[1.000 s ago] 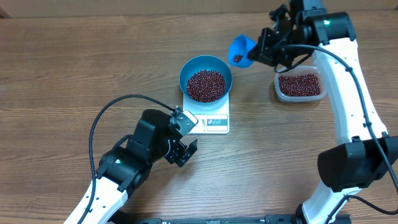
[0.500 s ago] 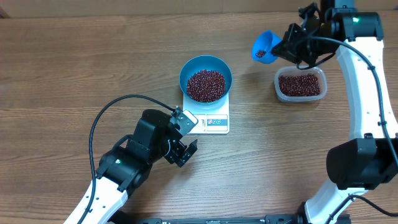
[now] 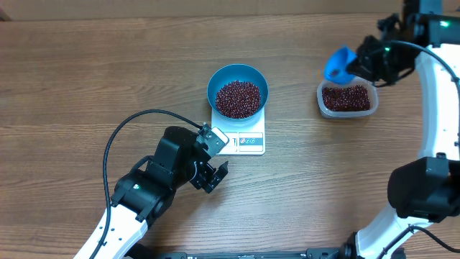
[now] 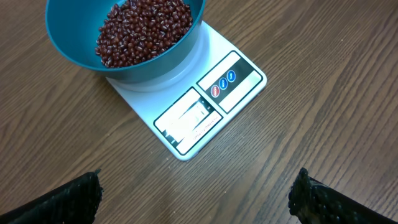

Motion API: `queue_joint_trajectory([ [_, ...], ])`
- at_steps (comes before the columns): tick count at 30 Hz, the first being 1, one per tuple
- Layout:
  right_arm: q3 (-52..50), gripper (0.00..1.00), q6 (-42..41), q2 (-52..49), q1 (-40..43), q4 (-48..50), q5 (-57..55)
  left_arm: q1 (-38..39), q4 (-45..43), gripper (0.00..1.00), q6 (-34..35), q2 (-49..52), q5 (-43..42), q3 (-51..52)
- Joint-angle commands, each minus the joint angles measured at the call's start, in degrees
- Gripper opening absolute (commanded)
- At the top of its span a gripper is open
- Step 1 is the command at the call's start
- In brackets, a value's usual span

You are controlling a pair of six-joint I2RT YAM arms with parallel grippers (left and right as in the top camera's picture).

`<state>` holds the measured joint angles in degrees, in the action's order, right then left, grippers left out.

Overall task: Scoop item into bowl and weigh 150g on scale
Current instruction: 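Lower the blue scoop into the bean tub with the right gripper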

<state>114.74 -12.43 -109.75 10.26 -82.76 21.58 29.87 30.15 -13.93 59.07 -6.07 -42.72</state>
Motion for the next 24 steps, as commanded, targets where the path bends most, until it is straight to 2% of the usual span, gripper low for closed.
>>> queue_joint_trajectory([
  [1, 1.4, 0.04, 4.4, 2.4, 2.8, -1.7, -1.2, -0.4, -0.2, 1.0, -0.2, 0.2, -1.0, 0.2],
  [4, 1.4, 0.04, 7.0, 2.4, 4.0, -4.1, -2.8, -0.4, -0.2, 1.0, -0.2, 0.2, -1.0, 0.2],
  [10, 1.4, 0.04, 7.2, 2.4, 2.4, -5.9, -19.9, -0.4, -0.2, 1.0, -0.2, 0.2, -1.0, 0.2],
  [14, 1.4, 0.04, 7.1, 2.4, -0.6, -5.6, -25.6, -0.4, -0.2, 1.0, -0.2, 0.2, -1.0, 0.2],
  [21, 1.4, 0.04, 4.1, 2.4, -7.1, -4.8, -37.4, -0.4, -0.2, 1.0, -0.2, 0.2, -1.0, 0.2],
  [24, 1.4, 0.04, 0.3, 2.4, -9.6, -5.0, -43.3, -0.4, -0.2, 1.0, -0.2, 0.2, -1.0, 0.2],
])
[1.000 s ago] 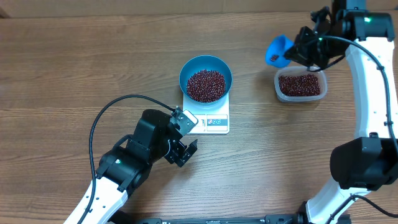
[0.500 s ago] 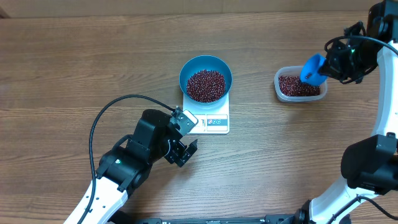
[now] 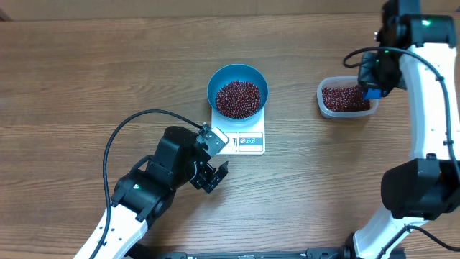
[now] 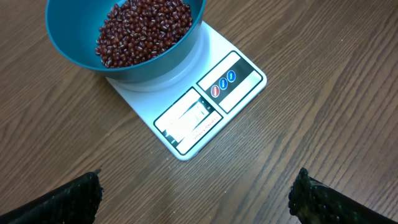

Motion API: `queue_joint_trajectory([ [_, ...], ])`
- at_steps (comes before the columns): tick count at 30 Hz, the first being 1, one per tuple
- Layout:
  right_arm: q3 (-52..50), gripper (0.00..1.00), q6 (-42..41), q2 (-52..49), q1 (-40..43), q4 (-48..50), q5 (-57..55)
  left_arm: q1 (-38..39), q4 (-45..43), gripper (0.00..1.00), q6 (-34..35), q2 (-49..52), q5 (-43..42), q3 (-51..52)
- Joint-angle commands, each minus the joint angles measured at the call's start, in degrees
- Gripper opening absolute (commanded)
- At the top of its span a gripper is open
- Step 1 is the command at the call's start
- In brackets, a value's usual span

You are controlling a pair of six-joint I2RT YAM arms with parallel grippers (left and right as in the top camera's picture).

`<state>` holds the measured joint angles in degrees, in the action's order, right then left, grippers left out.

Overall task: Scoop item into bowl and weigh 150g on scale
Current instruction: 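Lower the blue scoop into the bean tub with the right gripper, then lift the bean-filled scoop out of the tub with the right gripper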

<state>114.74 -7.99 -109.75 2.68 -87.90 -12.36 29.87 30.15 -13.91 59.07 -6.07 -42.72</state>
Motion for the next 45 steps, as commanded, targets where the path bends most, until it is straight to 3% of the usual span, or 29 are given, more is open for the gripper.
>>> queue_joint_trajectory([
  [1, 1.4, 0.04, -4.9, 2.4, -2.5, 0.1, -10.5, -0.4, -0.2, 1.0, -0.2, 0.2, -1.0, 0.2],
  [17, 1.4, 0.04, -10.3, 2.4, -5.2, 0.6, -10.3, -0.4, -0.2, 1.0, -0.3, 0.2, -1.0, 0.2],
  [20, 1.4, 0.04, -9.0, 2.4, -5.2, 2.2, 0.6, -0.4, -0.2, 1.0, -0.2, 0.2, -1.0, 0.2],
  [26, 1.4, 0.04, 1.0, 2.4, -5.2, 9.0, 32.3, -0.4, -0.2, 1.0, -0.2, 0.2, -1.0, 0.2],
  [29, 1.4, 0.04, 4.6, 2.4, -6.5, 12.0, 41.2, -0.4, -0.2, 1.0, -0.2, 0.2, -1.0, 0.2],
  [35, 1.4, 0.04, 8.5, 2.4, -13.0, 14.0, 40.8, -0.4, -0.2, 1.0, -0.2, 0.2, -1.0, 0.2],
  [45, 1.1, 0.04, 6.0, 2.4, -26.8, 14.7, 15.8, -0.4, -0.2, 1.0, -0.2, 0.2, -1.0, 0.2],
])
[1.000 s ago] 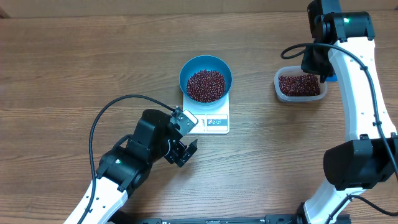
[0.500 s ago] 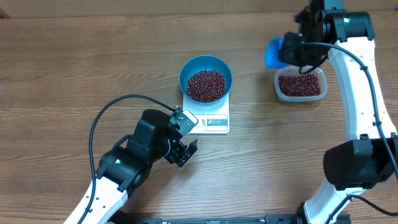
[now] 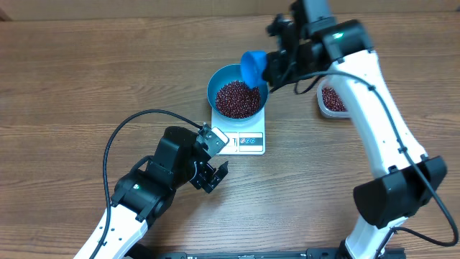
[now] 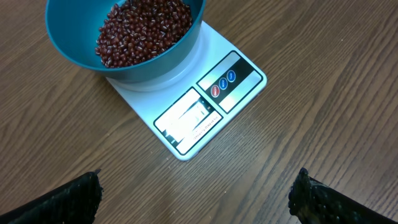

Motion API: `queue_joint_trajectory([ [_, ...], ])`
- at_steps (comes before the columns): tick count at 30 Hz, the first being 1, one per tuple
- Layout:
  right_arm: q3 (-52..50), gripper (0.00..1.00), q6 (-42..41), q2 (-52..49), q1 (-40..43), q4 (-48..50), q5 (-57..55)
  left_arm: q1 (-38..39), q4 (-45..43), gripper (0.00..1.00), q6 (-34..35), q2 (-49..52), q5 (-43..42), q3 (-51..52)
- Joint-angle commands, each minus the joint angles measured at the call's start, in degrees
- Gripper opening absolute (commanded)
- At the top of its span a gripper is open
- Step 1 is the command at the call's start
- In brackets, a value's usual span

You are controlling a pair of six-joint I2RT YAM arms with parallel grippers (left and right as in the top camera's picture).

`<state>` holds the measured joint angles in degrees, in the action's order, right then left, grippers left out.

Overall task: Scoop item into bowl and weigh 150g on scale
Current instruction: 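Lift the bean-filled scoop out of the tub with the right gripper, then carry the filled scoop with the right gripper over the teal bowl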

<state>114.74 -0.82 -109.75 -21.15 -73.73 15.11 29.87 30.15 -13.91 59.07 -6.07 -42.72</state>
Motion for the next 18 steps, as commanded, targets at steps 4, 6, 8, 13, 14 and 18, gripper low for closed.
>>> queue_joint_trajectory([
  [4, 1.1, 0.04, -5.1, 2.3, -6.0, 0.7, -19.8, -0.4, -0.2, 1.0, -0.2, 0.2, -1.0, 0.2],
  [6, 0.8, 0.04, -5.4, 2.2, -6.5, 0.9, -20.2, -0.4, -0.2, 1.0, -0.2, 0.2, -1.0, 0.2],
  [8, 0.3, 0.04, -6.0, 2.0, -6.6, 1.4, -20.2, -0.4, -0.2, 1.0, -0.3, 0.2, -1.0, 0.2],
  [13, -1.7, 0.04, -8.2, 0.6, -6.6, 2.8, -20.2, -0.4, -0.2, 1.0, -0.2, 0.2, -1.0, 0.2],
  [14, -2.0, 0.04, -8.7, 0.3, -6.6, 2.8, -20.2, -0.4, -0.2, 1.0, -0.2, 0.2, -1.0, 0.2],
  [18, -2.2, 0.04, -9.7, -0.9, -6.6, 2.8, -20.2, -0.4, -0.2, 1.0, -0.2, 0.2, -1.0, 0.2],
])
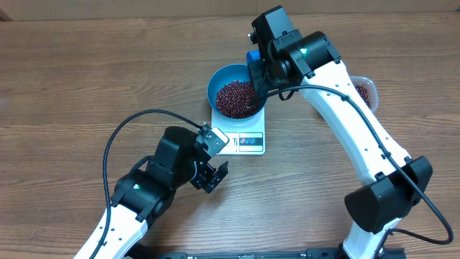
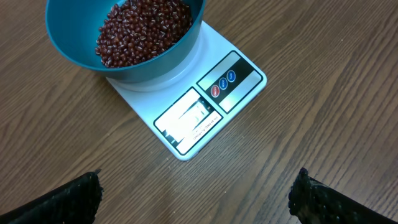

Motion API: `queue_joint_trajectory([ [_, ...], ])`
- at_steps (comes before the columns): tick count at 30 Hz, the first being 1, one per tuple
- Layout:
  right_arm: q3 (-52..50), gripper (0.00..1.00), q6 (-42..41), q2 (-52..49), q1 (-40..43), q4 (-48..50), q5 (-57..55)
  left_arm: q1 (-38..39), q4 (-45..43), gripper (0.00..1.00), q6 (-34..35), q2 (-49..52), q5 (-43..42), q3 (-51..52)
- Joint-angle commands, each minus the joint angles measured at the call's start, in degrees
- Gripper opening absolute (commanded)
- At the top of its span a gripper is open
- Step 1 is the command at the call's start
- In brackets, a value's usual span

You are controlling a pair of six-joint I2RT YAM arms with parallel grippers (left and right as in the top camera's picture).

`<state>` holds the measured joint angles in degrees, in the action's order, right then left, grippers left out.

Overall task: Scoop item into bowl and weigh 150g on scale
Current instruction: 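Carry the filled scoop with the right gripper over the teal bowl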

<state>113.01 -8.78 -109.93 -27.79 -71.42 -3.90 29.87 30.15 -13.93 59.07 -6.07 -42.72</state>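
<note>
A blue bowl (image 1: 237,90) full of red beans stands on the white scale (image 1: 243,142); the left wrist view shows the same bowl (image 2: 124,37) and scale (image 2: 205,109). My right gripper (image 1: 260,72) hangs over the bowl's right rim, shut on a blue scoop (image 1: 252,59) that is mostly hidden under the wrist. My left gripper (image 1: 215,175) rests low in front of the scale, open and holding nothing, with its fingers (image 2: 65,202) spread wide apart.
A clear tub of red beans (image 1: 365,91) stands at the right, largely covered by my right arm. A black cable (image 1: 122,133) loops left of the left arm. Bare wooden table (image 1: 86,72) lies all around.
My right wrist has shifted further over the bowl's right rim, and the scoop now shows only as a small blue edge beside it. The left arm, bowl and scale are unchanged.
The right gripper first held the blue scoop in the air just left of the bean tub. Then it was down at the tub. Later the scoop was at the bowl's upper right rim, and now it is over the bowl. The left gripper stayed open and still.
</note>
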Motion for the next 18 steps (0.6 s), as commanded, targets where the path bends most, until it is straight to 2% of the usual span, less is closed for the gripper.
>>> queue_joint_trajectory([
  [1, -0.5, 0.04, -1.7, -0.8, 0.1, 0.5, -1.2, -0.4, -0.2, 1.0, -0.2, 0.2, -1.0, 0.2],
  [18, -3.2, 0.04, -3.5, -1.3, -2.2, 1.5, 1.0, -0.4, -0.2, 1.0, -0.2, 0.2, -1.0, 0.2],
])
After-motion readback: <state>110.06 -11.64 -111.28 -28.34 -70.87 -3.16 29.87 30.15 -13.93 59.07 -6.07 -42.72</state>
